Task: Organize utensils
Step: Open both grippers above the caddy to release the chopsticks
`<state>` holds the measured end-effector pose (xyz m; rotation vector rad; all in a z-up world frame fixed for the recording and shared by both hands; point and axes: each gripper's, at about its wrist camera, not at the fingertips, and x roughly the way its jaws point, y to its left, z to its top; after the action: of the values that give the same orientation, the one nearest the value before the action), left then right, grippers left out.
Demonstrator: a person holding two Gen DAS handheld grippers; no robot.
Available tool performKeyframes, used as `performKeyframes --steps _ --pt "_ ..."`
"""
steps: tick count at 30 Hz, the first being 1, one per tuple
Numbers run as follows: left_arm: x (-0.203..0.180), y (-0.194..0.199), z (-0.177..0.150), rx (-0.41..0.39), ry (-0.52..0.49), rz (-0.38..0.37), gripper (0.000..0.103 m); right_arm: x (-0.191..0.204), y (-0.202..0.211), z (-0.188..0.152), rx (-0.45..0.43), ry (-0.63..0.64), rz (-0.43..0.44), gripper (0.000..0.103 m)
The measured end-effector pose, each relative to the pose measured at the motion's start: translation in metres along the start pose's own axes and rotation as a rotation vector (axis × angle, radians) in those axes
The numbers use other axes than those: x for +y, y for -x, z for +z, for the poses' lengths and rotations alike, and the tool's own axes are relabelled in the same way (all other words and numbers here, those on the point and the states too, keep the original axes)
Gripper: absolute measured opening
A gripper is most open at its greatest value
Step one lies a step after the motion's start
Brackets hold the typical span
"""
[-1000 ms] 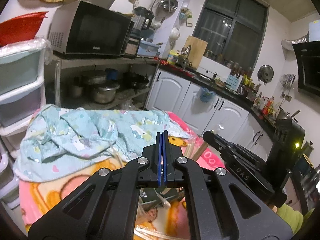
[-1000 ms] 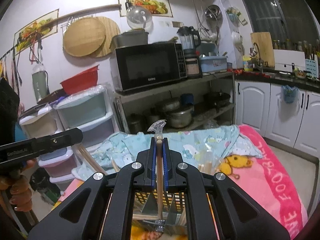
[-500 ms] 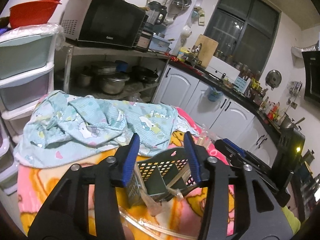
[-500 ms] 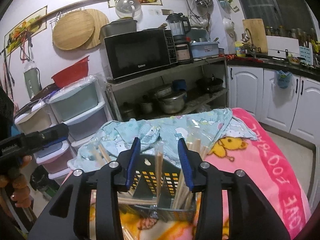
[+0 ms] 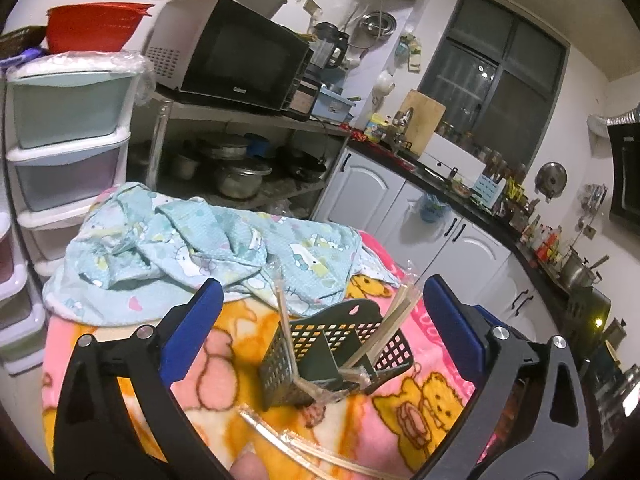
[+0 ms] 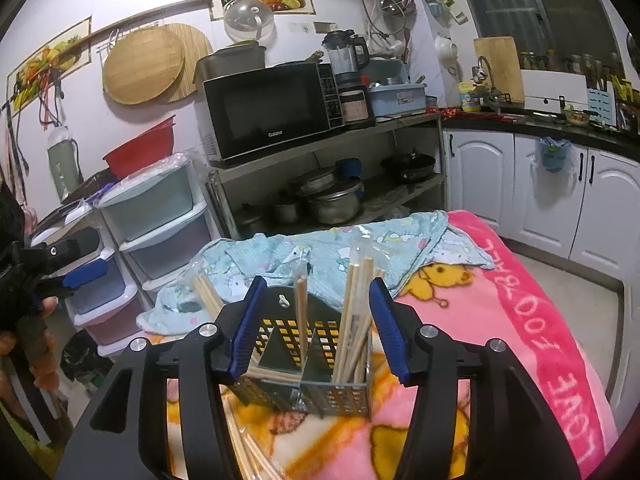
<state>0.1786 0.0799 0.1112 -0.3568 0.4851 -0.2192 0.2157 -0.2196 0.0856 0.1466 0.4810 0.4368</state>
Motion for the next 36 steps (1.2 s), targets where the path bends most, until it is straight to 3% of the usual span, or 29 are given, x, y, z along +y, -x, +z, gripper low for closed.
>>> performKeyframes --steps 18,36 --pt "0.005 0.011 -0.029 0.036 0.038 -0.002 0.092 -0.004 0.030 -0.017 0.019 0.014 -0.019 0.055" --pt "0.019 0.003 -0.057 0.128 0.059 0.030 0.092 0.016 0.024 -0.043 0.111 0.075 0.023 0.056"
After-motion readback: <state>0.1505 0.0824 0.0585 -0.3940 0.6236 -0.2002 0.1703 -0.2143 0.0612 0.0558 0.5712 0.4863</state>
